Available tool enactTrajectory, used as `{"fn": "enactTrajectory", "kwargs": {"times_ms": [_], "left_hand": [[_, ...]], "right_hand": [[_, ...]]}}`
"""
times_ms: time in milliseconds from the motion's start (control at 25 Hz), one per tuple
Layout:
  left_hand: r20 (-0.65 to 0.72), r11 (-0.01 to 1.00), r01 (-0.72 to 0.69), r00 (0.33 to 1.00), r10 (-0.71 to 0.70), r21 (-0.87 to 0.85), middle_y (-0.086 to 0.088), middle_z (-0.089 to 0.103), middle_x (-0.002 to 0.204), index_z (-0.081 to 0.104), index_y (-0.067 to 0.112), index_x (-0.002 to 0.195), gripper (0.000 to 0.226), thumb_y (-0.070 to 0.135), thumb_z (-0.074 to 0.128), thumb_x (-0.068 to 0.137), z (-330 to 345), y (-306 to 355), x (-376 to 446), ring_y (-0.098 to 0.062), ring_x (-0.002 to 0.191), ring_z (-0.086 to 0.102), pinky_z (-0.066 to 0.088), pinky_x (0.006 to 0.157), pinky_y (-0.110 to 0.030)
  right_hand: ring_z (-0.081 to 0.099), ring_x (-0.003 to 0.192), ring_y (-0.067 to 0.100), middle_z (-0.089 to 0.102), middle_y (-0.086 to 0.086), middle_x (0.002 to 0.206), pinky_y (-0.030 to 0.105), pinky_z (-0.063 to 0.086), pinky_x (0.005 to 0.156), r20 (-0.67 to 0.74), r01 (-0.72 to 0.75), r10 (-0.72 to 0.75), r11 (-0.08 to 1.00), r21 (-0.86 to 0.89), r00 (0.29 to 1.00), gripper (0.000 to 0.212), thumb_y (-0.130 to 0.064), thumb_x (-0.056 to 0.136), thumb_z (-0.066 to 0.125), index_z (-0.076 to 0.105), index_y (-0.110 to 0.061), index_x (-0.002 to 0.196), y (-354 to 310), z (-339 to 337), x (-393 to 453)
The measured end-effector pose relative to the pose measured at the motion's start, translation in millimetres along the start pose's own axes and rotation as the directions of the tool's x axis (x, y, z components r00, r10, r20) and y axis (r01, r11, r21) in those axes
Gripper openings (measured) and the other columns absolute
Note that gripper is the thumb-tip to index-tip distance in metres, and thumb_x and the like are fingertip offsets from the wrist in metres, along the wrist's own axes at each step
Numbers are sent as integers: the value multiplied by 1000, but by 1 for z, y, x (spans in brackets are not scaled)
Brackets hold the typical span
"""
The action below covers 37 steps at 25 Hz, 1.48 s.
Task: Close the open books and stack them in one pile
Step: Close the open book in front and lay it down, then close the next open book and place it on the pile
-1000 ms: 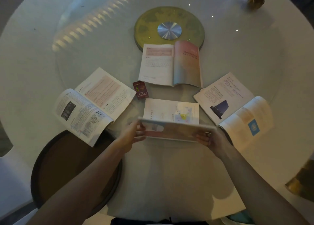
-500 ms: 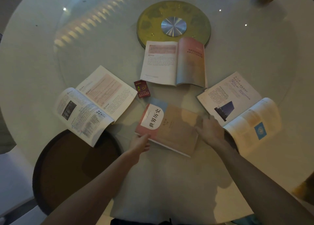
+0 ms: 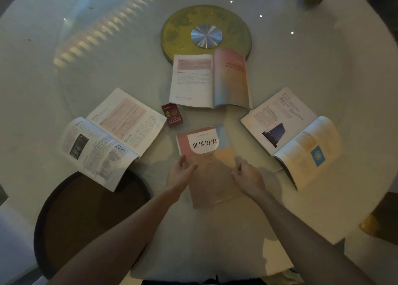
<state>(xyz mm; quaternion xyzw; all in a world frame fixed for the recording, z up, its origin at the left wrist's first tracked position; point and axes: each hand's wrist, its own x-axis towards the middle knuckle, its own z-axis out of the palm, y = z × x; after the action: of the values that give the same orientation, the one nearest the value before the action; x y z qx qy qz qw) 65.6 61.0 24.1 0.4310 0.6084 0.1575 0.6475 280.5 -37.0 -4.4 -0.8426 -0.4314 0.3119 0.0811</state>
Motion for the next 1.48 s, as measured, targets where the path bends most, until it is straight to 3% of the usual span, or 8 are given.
{"fn": "enactTrajectory", "kwargs": {"times_ms": [280,400,560,800,960,1200,1360,1480], "left_hand": [[44,814,-315,940,337,489,-11,64,128,60,8,132,50,24,73,86,53,17,-3,-25,118,60,50,97,-37],[156,949,-152,981,111,276,-9,71,107,66,5,121,38,22,74,87,107,30,-4,-19,93,67,52,72,-25],[290,982,75,949,-123,173,-8,67,97,68,5,112,33,29,72,89,194,28,-10,-19,81,65,53,72,-31],[348,958,285,894,-280,39,-7,65,106,65,8,117,40,41,64,95,291,23,-19,-23,101,64,53,94,-38],[341,945,315,901,-268,-92,-16,69,108,60,4,118,26,24,50,104,307,23,-24,-30,98,67,55,93,-41],[225,818,402,915,-336,-411,-7,73,73,62,4,107,16,11,55,95,268,37,-24,-12,55,66,53,46,-19],[177,802,364,931,-318,-474,-11,77,85,66,-2,115,26,14,58,96,245,41,-17,-19,70,73,59,54,-24],[175,725,310,950,-258,-615,-10,78,83,66,-1,118,29,18,55,100,240,50,-7,-17,70,75,59,56,-25]], "right_hand": [[67,68,23,67,3,72,36,55,63,-121,-103,211,808,580,970,25,-37,88,62,62,-15,78,48,-20,-52],[70,82,34,72,9,82,53,59,78,-208,-185,416,726,662,885,20,-29,94,63,68,-13,84,92,-51,-54],[67,91,29,66,-2,86,33,46,66,-321,-148,398,795,589,860,21,-37,92,64,66,-17,89,162,-109,-34],[40,146,29,42,15,158,39,33,118,-192,-174,269,898,404,944,59,-34,100,58,44,-6,150,243,-185,46],[55,128,29,59,12,137,39,46,102,-147,-92,166,905,415,975,42,-29,98,56,56,-11,135,262,-205,74],[66,86,23,74,9,103,32,51,68,150,-275,237,685,674,960,31,-36,91,69,73,-13,111,262,-209,74],[73,95,29,77,13,113,41,61,75,281,-346,203,490,801,938,33,-23,88,74,71,-8,118,248,-229,88],[71,84,21,73,10,101,29,61,56,208,-283,226,380,880,952,14,-13,91,69,71,-12,105,217,-239,116]]}}
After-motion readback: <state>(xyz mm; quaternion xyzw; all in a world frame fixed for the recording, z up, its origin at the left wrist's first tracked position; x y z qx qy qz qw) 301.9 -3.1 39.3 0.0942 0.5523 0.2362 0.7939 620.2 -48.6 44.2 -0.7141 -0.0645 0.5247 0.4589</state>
